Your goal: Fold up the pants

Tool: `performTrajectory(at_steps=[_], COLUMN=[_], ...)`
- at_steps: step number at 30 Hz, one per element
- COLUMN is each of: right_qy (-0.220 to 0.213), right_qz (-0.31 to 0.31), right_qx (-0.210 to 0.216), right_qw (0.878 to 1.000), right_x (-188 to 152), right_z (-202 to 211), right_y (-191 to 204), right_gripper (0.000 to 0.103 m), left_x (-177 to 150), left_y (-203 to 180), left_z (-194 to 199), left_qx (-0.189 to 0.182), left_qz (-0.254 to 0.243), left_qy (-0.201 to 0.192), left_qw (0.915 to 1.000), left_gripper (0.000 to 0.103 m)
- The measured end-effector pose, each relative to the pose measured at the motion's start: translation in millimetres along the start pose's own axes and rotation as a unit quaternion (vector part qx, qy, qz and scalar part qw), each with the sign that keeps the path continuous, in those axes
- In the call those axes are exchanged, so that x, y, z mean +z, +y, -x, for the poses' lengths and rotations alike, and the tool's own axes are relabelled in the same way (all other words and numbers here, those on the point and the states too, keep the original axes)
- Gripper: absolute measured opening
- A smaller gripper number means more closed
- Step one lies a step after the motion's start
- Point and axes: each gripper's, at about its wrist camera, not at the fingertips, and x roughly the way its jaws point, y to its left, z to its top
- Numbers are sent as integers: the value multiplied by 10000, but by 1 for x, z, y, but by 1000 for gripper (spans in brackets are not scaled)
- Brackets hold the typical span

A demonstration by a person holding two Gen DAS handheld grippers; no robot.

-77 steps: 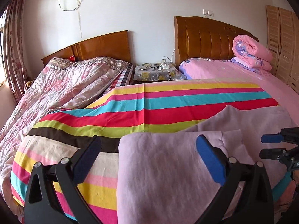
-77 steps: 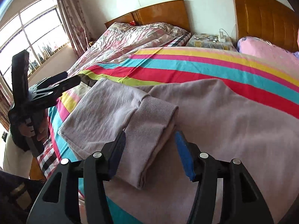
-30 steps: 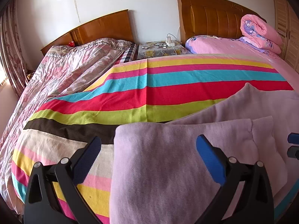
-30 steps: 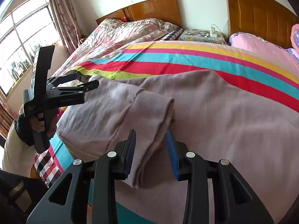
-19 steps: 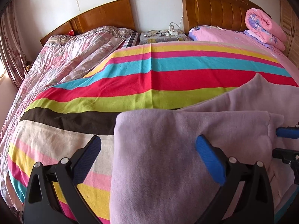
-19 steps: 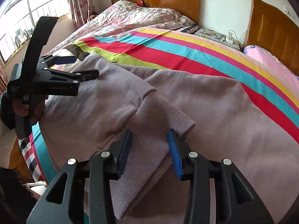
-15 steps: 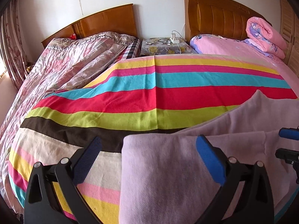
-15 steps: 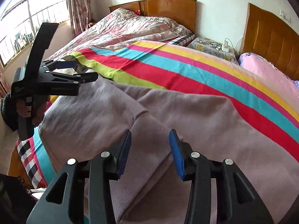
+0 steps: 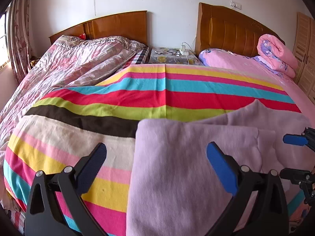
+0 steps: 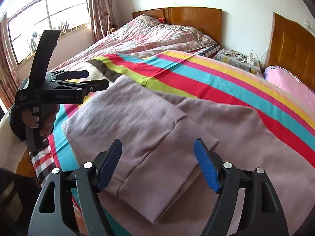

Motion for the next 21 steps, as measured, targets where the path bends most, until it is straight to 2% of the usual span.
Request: performTrajectory(at_steps=[3, 5, 7, 9, 11, 14, 17, 19, 21], right_qy=[521, 431, 223, -99, -440, -843, -1231, -1385, -1447], right_qz=[129, -101, -258, -581, -1153, -2176, -3265, -3892, -4363], right_qx=[-108, -109, -273, -515, -867, -1552, -2050, -2177, -2200], right_qw=[9985, 9990, 9990, 9969, 9886, 9599, 9144, 8843, 8604], right_x=[-27, -34, -35, -41, -57, -99, -153, -189, -220], right_z=[-21, -15, 6, 36, 70, 123, 176, 203, 220], right_y=[10, 6, 0, -16, -42, -86, -124, -144, -158], right_gripper=[74, 77, 77, 78, 80, 80, 80, 80, 80], left_x=[-37, -47, -40, -25, -9, 8, 9, 4, -3], left_y=[-8, -10, -12, -21, -38, -78, -119, -137, -151], left_z=[-20, -22, -17, 4, 24, 32, 16, 3, -13], left_qx=[151, 192, 228, 254, -15, -467, -622, -789, -781], left_qz=[-164, -99, -31, -56, -201, -611, -945, -1024, -1093], left_qy=[530, 514, 574, 203, -142, -291, -125, 13, 217], left_qw=[9983, 9984, 9981, 9995, 9997, 9966, 9935, 9916, 9907], left_gripper=[102, 102, 101, 101, 102, 102, 102, 102, 102])
